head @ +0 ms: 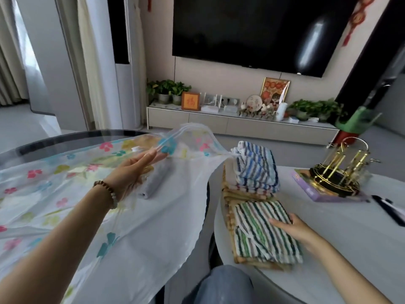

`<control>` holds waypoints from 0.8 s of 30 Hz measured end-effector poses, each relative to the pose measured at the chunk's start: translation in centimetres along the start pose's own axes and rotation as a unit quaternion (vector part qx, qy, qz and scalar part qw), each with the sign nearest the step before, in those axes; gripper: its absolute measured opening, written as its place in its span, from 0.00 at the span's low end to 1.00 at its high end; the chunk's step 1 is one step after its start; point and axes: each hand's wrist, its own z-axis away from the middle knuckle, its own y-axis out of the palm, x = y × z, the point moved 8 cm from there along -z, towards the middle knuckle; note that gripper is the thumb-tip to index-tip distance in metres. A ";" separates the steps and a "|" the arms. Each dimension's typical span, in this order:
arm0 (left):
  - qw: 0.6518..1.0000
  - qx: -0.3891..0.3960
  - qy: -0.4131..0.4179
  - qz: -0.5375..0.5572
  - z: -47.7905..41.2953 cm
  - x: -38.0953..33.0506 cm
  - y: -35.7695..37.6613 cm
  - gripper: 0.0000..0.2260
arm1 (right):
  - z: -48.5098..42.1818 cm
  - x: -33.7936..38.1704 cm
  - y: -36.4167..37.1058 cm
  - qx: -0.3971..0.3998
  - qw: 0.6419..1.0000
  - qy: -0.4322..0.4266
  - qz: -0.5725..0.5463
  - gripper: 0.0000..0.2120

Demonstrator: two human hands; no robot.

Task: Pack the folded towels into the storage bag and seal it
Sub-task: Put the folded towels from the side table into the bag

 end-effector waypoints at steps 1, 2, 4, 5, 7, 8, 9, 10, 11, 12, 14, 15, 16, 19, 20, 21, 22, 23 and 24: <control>1.000 -0.001 -0.002 -0.007 0.0 0.4 0.2 0.14 | -0.2 -0.6 0.0 0.001 1.000 0.006 -0.006 0.36; 1.000 0.002 -0.006 -0.013 -0.1 0.7 0.4 0.15 | -0.4 -0.9 -0.1 -0.011 1.000 0.005 -0.006 0.33; 1.000 0.012 -0.007 -0.013 0.0 1.0 0.8 0.15 | -0.6 -0.8 -0.6 -0.055 0.998 -0.012 -0.001 0.25; 1.000 0.015 -0.004 -0.014 0.1 1.0 0.8 0.14 | -0.6 -0.8 -0.9 -0.075 0.997 -0.020 0.012 0.23; 1.000 0.020 0.004 -0.020 0.2 0.6 0.6 0.13 | -0.4 -0.4 -1.3 -0.107 0.991 -0.037 0.075 0.27; 0.999 0.024 0.005 -0.022 0.2 0.5 0.5 0.13 | -0.1 0.0 -1.4 -0.121 0.985 -0.046 0.117 0.28; 0.999 0.030 0.002 -0.028 0.3 0.5 0.2 0.13 | 0.4 0.5 -1.5 -0.136 0.976 -0.057 0.160 0.27; 0.999 0.034 -0.003 -0.035 0.5 0.5 0.0 0.15 | 0.9 1.1 -1.6 -0.155 0.964 -0.070 0.205 0.25; 0.998 0.039 -0.002 -0.054 0.7 0.4 -0.3 0.16 | 1.4 1.5 -1.6 -0.173 0.949 -0.079 0.251 0.23; 0.995 0.041 0.010 -0.090 0.9 0.2 -0.6 0.17 | 1.9 1.9 -1.6 -0.190 0.935 -0.083 0.288 0.22; 0.977 0.033 0.058 -0.204 1.5 -0.6 -1.1 0.15 | 2.5 2.4 -1.6 -0.222 0.917 -0.091 0.320 0.23; 0.962 0.015 0.086 -0.260 1.9 -1.1 -1.4 0.12 | 2.5 2.5 -1.5 -0.223 0.920 -0.095 0.309 0.23; 0.945 -0.004 0.112 -0.307 2.2 -1.7 -1.6 0.09 | 2.3 2.4 -1.3 -0.208 0.936 -0.099 0.266 0.24; 0.871 -0.064 0.176 -0.454 2.8 -2.8 -2.1 0.14 | 1.5 1.8 0.2 -0.092 0.989 -0.074 0.086 0.28; 0.849 -0.083 0.174 -0.493 2.9 -3.0 -2.3 0.14 | 1.5 1.7 0.4 -0.064 0.994 -0.060 0.059 0.30; 0.836 -0.097 0.158 -0.517 3.0 -3.0 -2.7 0.14 | 1.7 2.0 0.4 -0.049 0.996 -0.057 0.040 0.32; 0.832 -0.106 0.136 -0.527 3.0 -2.8 -3.2 0.13 | 2.1 2.5 0.3 -0.042 0.997 -0.062 0.019 0.33; 0.832 -0.110 0.115 -0.531 3.0 -2.6 -3.5 0.14 | 2.6 3.3 0.2 -0.032 0.997 -0.075 -0.007 0.33; 0.834 -0.110 0.098 -0.531 3.0 -2.5 -3.8 0.14 | 3.2 4.4 0.3 -0.016 0.995 -0.094 -0.034 0.33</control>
